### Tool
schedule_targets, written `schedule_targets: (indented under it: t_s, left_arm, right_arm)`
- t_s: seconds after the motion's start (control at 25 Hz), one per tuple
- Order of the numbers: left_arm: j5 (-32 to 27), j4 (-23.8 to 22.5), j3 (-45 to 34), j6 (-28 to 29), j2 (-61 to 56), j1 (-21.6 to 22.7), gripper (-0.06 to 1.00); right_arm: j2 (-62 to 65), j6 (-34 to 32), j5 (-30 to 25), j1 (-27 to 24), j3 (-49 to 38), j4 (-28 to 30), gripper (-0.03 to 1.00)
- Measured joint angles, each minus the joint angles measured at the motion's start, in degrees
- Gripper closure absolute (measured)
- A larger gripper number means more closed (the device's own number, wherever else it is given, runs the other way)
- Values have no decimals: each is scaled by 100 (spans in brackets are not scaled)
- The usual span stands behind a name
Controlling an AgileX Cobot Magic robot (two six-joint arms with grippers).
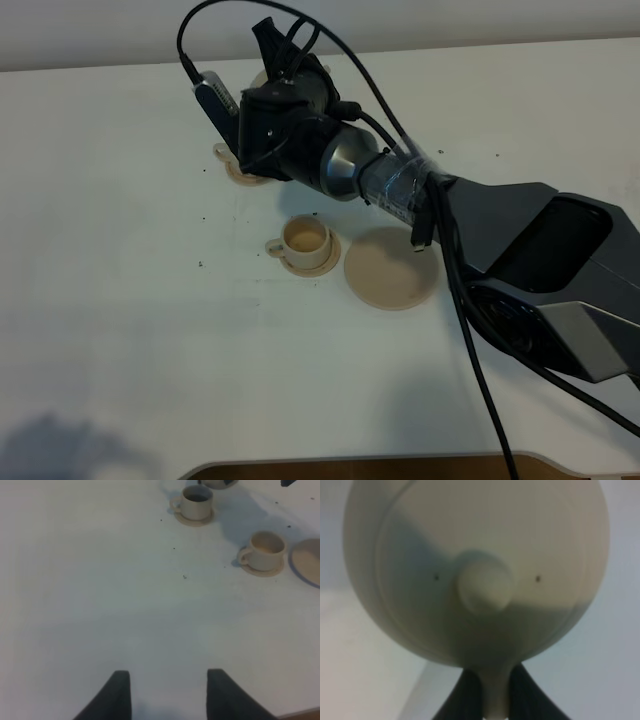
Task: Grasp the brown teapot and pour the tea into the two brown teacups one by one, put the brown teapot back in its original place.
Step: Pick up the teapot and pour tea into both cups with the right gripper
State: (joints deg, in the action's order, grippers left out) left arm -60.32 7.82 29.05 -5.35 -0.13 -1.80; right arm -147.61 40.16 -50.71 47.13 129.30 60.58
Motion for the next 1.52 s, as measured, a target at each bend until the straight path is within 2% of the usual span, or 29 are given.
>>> schedule_targets:
  t_s: [0.28,0.44,0.6,0.8,1.12,1.28,1.52]
  left_arm:
    - [0,0,0,0,0,0,59]
    - [0,0,0,0,0,0,59]
    - [0,0,0,0,0,0,59]
    - [0,0,0,0,0,0,59]
    - [0,0,0,5,0,0,59]
    - [0,0,0,5,0,0,59]
    - [0,0,0,5,0,0,59]
  right_arm:
    - [298,-4,-428,0,0,-562,84]
    - [588,-4,-823,0,0,-1199,84]
    - [860,-10,-1234,-23,8,-1914,84]
    - [932,-183,-1636,-262,18,-3203,84]
    - [907,-834,-1722,-686,18,-4642,84]
    - [715,-994,-1727,-817,29,-5002,84]
    - [584,-1099,-1953,-891,34,-5048,84]
